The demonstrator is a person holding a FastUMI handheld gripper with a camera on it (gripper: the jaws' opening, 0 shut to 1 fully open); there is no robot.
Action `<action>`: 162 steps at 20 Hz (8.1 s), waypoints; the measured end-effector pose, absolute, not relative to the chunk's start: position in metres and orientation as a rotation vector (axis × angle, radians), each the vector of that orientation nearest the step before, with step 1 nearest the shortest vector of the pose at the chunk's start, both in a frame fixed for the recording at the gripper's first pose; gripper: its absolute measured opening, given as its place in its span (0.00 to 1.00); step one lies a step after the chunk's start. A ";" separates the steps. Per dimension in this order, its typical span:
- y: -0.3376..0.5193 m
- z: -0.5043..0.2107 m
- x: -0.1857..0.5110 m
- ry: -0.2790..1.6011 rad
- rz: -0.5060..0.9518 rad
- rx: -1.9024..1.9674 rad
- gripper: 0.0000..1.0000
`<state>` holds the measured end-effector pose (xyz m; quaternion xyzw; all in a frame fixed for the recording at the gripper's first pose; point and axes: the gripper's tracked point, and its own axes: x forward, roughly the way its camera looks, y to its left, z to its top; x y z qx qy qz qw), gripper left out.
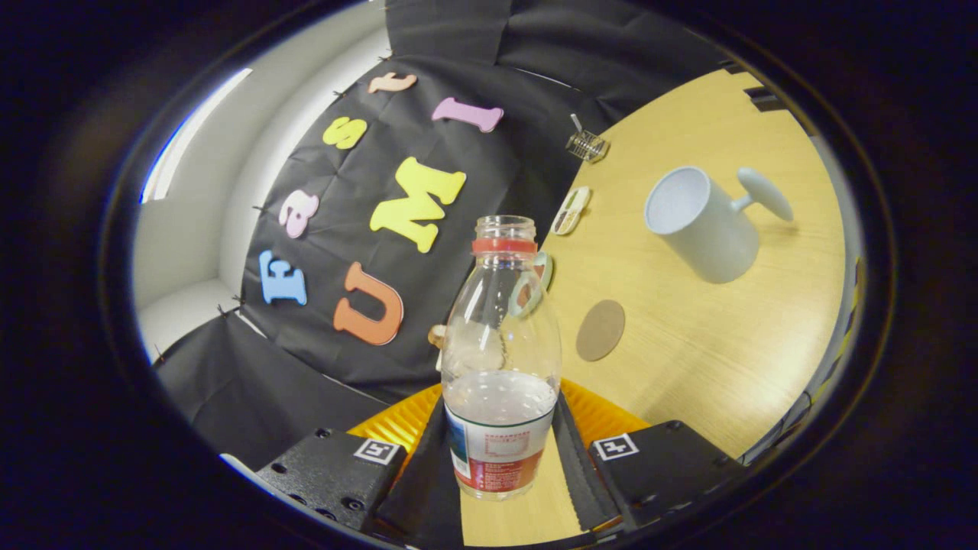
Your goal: Take the bottle from table, then pour the juice into the cup, finally place the bottle on the coaster
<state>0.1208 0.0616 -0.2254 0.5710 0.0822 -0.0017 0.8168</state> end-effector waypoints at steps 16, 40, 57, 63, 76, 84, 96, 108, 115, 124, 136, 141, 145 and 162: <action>0.017 -0.235 0.147 0.151 -0.034 1.584 0.77; -0.016 -0.227 0.153 0.119 -0.068 1.851 0.77; -0.007 -0.216 0.160 0.088 -0.003 1.978 0.77; -0.010 -0.195 0.162 0.070 0.015 2.017 0.77; -0.025 -0.175 0.158 0.016 0.041 2.160 0.77; -0.026 -0.163 0.164 0.015 0.060 2.232 0.77; -0.030 -0.144 0.162 0.009 0.096 2.235 0.77; -0.029 -0.149 0.161 -0.043 0.080 1.745 0.77; -0.034 -0.088 0.135 -0.087 0.039 1.200 0.77; -0.013 -0.036 0.122 -0.036 0.045 0.655 0.77; 0.009 -0.054 0.173 0.036 -0.051 0.069 0.78; 0.018 -0.102 0.215 0.081 -0.049 0.074 0.78; 0.017 -0.135 0.241 0.102 -0.092 0.008 0.79; 0.003 -0.249 0.302 0.155 -0.064 0.011 0.79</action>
